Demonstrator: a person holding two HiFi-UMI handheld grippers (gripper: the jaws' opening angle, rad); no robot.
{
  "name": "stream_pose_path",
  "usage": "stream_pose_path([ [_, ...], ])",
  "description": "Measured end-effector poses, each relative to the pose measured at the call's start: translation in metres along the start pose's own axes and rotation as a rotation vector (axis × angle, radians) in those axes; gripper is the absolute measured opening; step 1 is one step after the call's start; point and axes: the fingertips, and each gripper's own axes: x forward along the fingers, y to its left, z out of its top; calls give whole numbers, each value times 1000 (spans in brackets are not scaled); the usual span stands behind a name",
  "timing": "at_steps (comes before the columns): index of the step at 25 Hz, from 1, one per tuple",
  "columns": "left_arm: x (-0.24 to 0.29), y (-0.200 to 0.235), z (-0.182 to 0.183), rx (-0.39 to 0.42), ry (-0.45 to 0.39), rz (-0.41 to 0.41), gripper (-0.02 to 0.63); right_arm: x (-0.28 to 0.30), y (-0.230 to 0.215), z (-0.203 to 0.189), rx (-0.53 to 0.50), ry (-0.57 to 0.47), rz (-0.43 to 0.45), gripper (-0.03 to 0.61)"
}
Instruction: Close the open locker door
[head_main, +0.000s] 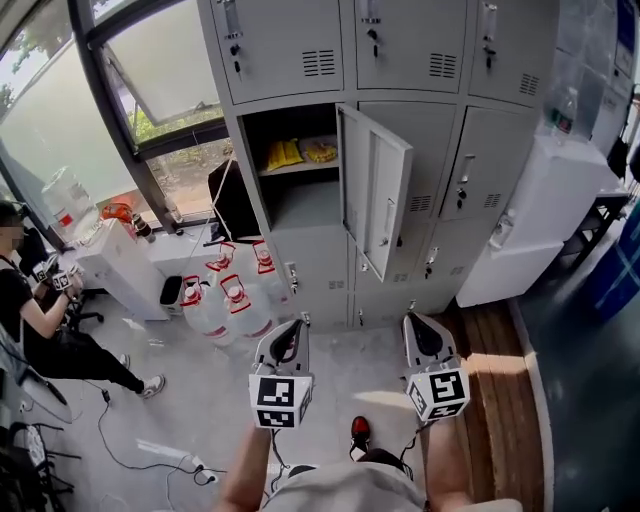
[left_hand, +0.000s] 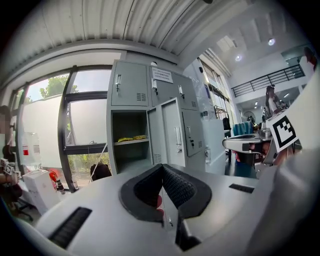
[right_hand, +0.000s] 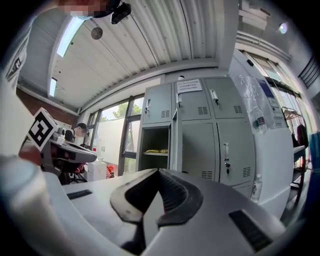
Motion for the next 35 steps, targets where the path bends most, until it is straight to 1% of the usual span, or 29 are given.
stream_pose_path([
  [7,67,5,17,-15,-1,53,21,63,-46,1,3,-11,73,9],
  [14,106,13,21,-17,8,96,21,109,-62,9,47,-56,189,12],
  [15,110,15,21,-17,10,102,21,115,-61,10,54,-59,214,21],
  [16,114,17,21,-17,13,108,21,122,-61,11,60,-62,240,58],
  [17,117,19,21,-15,16,114,21,128,-60,12,63,-65,266,118],
  [18,120,21,21,-14,19,120,21,135,-60,13,63,-67,287,150],
  [22,131,30,21,-12,24,140,21,161,-66,15,59,-69,327,204],
  [27,141,41,23,-14,28,162,21,182,-73,18,92,-77,364,215],
  [30,146,46,26,-15,27,172,21,190,-68,20,76,-80,395,215],
  [33,149,49,27,-17,27,176,21,195,-66,23,73,-86,400,215],
  [35,151,51,27,-17,29,178,21,196,-66,25,74,-95,402,185],
])
